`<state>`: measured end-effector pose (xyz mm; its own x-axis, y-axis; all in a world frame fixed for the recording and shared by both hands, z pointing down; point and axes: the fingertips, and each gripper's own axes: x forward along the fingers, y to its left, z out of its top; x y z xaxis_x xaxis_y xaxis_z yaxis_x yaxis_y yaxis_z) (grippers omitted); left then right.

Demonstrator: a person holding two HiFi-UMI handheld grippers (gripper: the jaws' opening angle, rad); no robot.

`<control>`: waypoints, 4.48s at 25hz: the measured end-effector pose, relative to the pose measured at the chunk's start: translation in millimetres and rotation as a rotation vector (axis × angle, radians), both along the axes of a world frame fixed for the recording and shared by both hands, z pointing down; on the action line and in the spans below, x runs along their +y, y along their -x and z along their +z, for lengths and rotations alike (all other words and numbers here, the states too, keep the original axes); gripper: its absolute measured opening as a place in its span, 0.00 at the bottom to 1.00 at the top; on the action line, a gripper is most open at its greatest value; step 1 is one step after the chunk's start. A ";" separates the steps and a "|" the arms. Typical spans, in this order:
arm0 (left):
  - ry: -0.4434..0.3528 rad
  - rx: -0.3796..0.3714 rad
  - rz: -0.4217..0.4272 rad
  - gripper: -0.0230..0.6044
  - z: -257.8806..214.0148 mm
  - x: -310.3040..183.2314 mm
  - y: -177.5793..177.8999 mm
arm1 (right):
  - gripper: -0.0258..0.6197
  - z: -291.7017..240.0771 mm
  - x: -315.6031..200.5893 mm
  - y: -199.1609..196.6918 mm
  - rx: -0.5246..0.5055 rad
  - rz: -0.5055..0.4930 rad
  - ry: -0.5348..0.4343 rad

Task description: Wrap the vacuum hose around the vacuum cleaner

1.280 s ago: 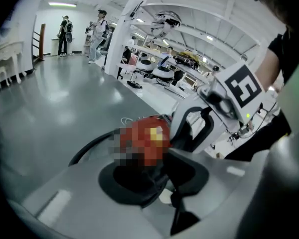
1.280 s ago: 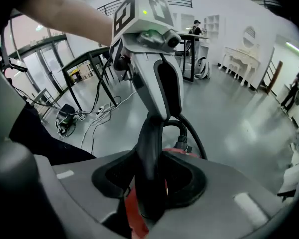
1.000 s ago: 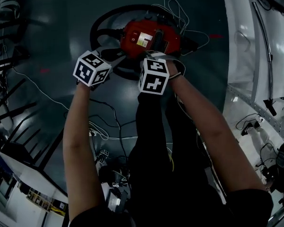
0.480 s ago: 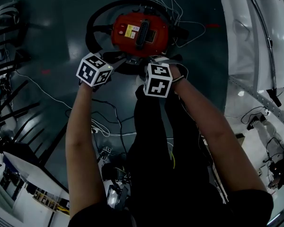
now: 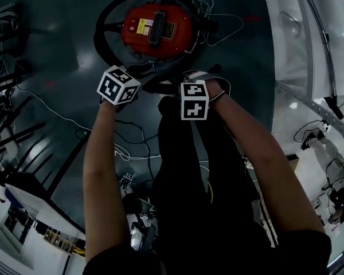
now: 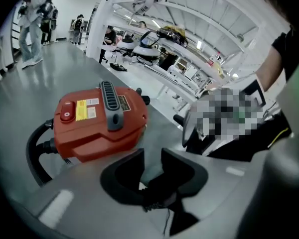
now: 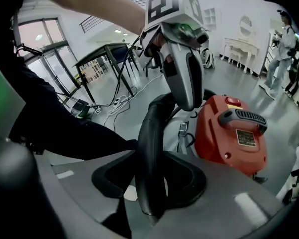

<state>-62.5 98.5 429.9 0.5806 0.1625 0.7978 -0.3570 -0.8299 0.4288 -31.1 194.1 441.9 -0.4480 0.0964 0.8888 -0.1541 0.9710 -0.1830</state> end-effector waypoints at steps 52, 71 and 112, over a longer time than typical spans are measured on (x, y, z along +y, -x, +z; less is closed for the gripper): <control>0.001 0.029 0.523 0.41 88.0 105.9 -192.0 | 0.30 62.8 -20.7 -206.7 0.296 -0.656 -0.266; 0.068 0.082 -0.014 0.40 63.7 48.4 -206.4 | 0.39 43.4 -118.5 -210.1 0.315 -0.411 -0.571; 0.367 0.212 -0.711 0.40 65.8 -53.5 -254.8 | 0.13 25.9 -242.6 -222.9 0.017 0.673 -0.254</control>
